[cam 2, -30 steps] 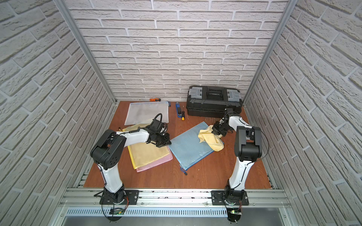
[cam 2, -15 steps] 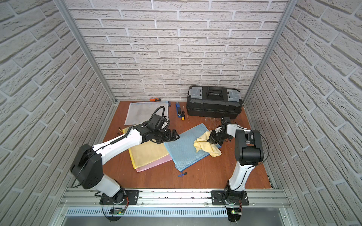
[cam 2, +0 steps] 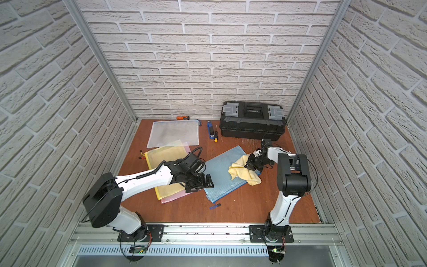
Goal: Wipe the document bag
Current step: Wipe the dirt from the document bag, then pick up the document bag from the center of the board.
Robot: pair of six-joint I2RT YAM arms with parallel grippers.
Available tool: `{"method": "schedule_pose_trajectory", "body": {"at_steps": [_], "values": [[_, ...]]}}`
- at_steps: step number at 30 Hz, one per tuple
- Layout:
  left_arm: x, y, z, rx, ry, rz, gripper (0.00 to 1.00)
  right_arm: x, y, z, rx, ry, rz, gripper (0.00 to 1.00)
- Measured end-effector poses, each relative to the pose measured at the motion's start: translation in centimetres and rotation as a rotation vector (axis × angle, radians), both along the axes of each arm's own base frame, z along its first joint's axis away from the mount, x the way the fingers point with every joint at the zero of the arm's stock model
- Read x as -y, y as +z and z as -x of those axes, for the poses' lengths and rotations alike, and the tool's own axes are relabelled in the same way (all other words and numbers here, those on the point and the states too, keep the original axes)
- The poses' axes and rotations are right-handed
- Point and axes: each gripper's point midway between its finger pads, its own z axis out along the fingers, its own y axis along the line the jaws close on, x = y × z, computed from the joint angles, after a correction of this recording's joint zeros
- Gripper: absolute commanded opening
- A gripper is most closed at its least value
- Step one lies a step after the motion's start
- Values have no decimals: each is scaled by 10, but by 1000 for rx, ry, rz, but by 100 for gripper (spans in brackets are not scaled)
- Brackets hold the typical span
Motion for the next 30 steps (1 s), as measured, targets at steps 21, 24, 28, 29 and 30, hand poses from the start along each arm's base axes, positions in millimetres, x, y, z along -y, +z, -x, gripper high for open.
{"method": "schedule_pose_trajectory", "body": {"at_steps": [21,24,28,29,30], "values": [[27,-27,-32,73,165,171,59,0,0,0,14,12,3,2],[26,-27,-38,107,171,163,44,0,0,0,14,12,3,2],[28,-24,-43,142,169,170,26,0,0,0,14,12,3,2],[28,-23,-44,149,168,174,20,0,0,0,14,12,3,2],[29,-22,-45,156,165,179,15,0,0,0,14,12,3,2]]}}
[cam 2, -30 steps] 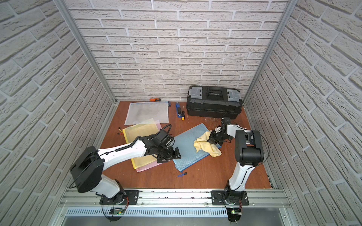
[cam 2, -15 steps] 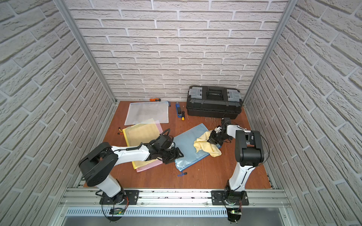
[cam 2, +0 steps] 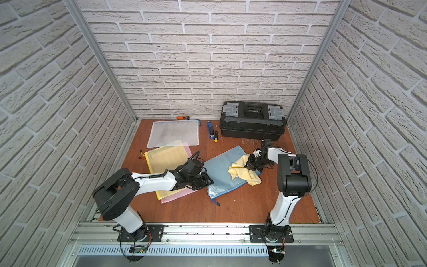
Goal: Wipe the document bag
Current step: Pick up the document bag from the center of the board.
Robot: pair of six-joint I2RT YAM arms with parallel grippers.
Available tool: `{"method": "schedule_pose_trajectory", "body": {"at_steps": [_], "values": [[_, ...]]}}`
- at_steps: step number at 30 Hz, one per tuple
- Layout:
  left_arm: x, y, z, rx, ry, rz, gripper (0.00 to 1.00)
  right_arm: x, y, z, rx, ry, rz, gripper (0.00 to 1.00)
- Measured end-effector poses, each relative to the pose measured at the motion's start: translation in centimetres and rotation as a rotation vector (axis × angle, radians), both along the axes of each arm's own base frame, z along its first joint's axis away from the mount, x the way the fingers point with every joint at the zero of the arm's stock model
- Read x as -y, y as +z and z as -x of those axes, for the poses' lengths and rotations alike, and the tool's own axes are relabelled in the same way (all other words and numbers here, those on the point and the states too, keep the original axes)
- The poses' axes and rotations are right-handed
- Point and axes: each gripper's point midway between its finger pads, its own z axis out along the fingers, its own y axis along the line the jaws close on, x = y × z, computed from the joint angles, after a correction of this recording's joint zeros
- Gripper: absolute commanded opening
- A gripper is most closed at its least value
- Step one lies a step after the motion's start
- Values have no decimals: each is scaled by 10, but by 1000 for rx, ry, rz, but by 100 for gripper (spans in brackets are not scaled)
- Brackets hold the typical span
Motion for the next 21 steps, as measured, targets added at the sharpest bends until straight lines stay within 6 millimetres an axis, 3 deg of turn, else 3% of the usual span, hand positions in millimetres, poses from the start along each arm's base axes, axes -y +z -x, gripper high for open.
{"method": "schedule_pose_trajectory", "body": {"at_steps": [3,9,12,16,18,21], "values": [[4,5,-3,19,-12,8,0,0,0,0,0,0,0,2],[17,25,-13,59,-51,28,0,-1,2,1,4,1,-2,2],[19,40,-21,88,-88,3,0,-2,12,11,2,0,-3,2],[-1,69,-49,140,-119,-77,0,-4,64,14,102,-6,-11,2],[-26,85,-67,164,-111,-134,0,-4,98,10,185,-7,-8,2],[-79,106,-99,193,-66,-235,0,-2,150,1,316,-13,4,2]]}}
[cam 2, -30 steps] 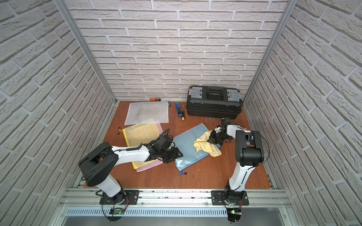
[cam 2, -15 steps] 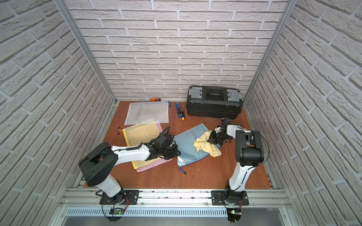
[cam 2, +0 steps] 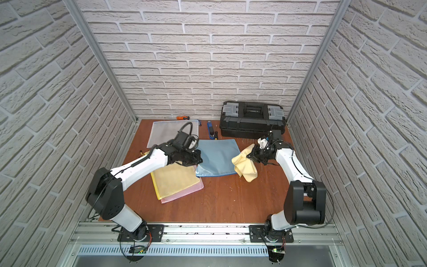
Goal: Wipe the document bag
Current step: Pick up the document bag from the center of the board, then place the document bag.
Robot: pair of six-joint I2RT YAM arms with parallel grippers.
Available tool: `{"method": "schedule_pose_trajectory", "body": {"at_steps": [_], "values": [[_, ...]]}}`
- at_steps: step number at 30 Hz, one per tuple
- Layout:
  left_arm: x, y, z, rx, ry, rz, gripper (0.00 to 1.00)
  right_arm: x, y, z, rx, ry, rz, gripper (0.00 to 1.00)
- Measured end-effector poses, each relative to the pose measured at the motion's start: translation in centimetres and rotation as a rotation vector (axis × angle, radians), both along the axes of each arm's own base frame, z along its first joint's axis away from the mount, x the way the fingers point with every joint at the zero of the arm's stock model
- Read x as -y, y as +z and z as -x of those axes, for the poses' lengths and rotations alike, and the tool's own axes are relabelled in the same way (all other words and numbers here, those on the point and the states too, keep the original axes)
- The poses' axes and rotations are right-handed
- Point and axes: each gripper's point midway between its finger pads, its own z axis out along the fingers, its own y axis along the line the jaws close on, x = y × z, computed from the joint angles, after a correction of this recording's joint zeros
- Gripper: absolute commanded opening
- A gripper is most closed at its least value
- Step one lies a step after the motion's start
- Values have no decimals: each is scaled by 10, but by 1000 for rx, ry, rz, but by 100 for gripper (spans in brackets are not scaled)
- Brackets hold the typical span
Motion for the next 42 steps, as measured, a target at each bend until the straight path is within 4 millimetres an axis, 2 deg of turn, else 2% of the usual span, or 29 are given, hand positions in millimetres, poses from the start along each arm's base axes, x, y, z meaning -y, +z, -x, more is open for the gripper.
{"method": "schedule_pose_trajectory", "body": {"at_steps": [2,5,8,12,15,20,21,22,23,24,25,26,27,30,33,36,37,39,41,42], "values": [[-40,9,-19,5,39,-71,0,1,23,-2,55,-3,5,2],[-89,18,-42,-17,81,-168,0,0,33,0,71,-3,3,2],[-122,20,-71,-29,98,-248,0,0,26,6,34,-6,-2,2],[-158,12,-107,-45,121,-304,0,-1,14,15,-12,-7,-6,2],[-188,-1,-137,-61,150,-326,0,-1,4,21,-44,-10,-7,2],[-238,-28,-196,-64,205,-345,0,-2,-7,30,-74,-12,-8,2],[-245,-32,-204,-64,212,-350,4,-2,-7,30,-76,-12,-8,2],[-253,-36,-212,-59,216,-358,27,-2,-8,30,-77,-12,-8,2],[-258,-38,-219,-52,218,-364,46,-2,-8,31,-76,-13,-7,2],[-262,-39,-223,-46,217,-368,54,-2,-8,31,-77,-13,-7,2],[-264,-39,-226,-39,215,-370,67,-2,-9,32,-77,-13,-7,2],[-265,-37,-228,-32,214,-371,87,-2,-9,32,-78,-13,-7,2],[-265,-37,-228,-30,211,-371,98,-2,-9,32,-78,-13,-7,2],[-261,-32,-226,-15,208,-358,98,-2,-9,32,-78,-13,-6,2],[-257,-23,-207,-1,216,-345,98,-2,-9,31,-75,-13,-6,2],[-255,18,-179,87,267,-329,98,-1,-9,31,-75,-13,-4,2],[-255,43,-171,155,296,-313,98,-1,-9,31,-74,-13,-4,2],[-253,105,-155,343,349,-266,98,-1,-9,31,-73,-13,-4,2],[-253,175,-135,589,409,-195,98,-2,-8,30,-67,-12,-6,2],[-253,202,-125,692,428,-155,97,-2,-8,29,-62,-11,-7,2]]}}
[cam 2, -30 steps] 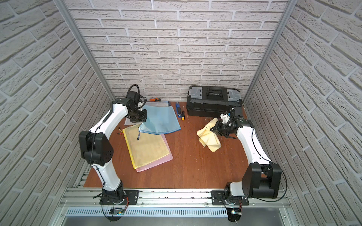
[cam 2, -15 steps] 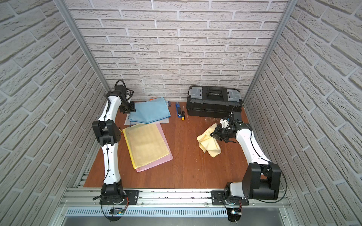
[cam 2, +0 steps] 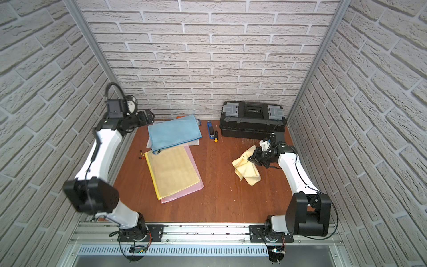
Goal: Wipe the document bag
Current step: Place the document bag, then pick up the document bag.
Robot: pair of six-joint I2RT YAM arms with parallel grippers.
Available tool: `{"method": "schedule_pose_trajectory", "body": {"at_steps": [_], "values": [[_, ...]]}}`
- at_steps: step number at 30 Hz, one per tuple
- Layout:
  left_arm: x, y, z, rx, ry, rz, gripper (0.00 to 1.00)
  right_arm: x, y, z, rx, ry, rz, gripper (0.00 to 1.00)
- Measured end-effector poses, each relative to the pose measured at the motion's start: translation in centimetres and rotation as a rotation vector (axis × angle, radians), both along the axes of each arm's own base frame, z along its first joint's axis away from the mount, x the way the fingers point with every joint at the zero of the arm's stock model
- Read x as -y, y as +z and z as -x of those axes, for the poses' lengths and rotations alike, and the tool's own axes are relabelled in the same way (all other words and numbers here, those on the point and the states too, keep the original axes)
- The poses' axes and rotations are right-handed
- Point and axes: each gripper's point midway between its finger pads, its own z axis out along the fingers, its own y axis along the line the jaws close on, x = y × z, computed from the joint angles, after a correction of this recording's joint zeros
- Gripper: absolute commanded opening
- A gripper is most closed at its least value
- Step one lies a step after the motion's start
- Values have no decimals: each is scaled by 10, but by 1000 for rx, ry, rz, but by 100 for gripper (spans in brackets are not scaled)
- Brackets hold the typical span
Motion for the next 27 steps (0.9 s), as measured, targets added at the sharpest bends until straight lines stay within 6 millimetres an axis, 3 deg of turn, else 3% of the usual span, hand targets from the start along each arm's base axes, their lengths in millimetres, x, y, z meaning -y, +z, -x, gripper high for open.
{"method": "schedule_pose_trajectory", "body": {"at_steps": [2,3,6,8,10,14,17,27], "values": [[-3,39,20,184,0,46,86,-1,1,-2,10,3,-4,2],[-6,50,27,233,4,59,82,-1,2,-2,12,3,-5,2],[-9,56,34,267,1,94,78,-2,4,-3,18,6,-10,2],[-7,32,31,197,0,114,79,-2,4,-4,22,8,-9,2],[-2,-4,39,103,6,129,81,-2,4,-4,24,11,-8,2],[-7,-78,79,-112,91,131,82,-2,5,-4,26,13,-10,2],[-10,-112,104,-229,141,138,82,-2,5,-4,29,15,-12,2],[1,-253,148,-659,187,287,78,-4,5,-5,36,20,-14,2]]}}
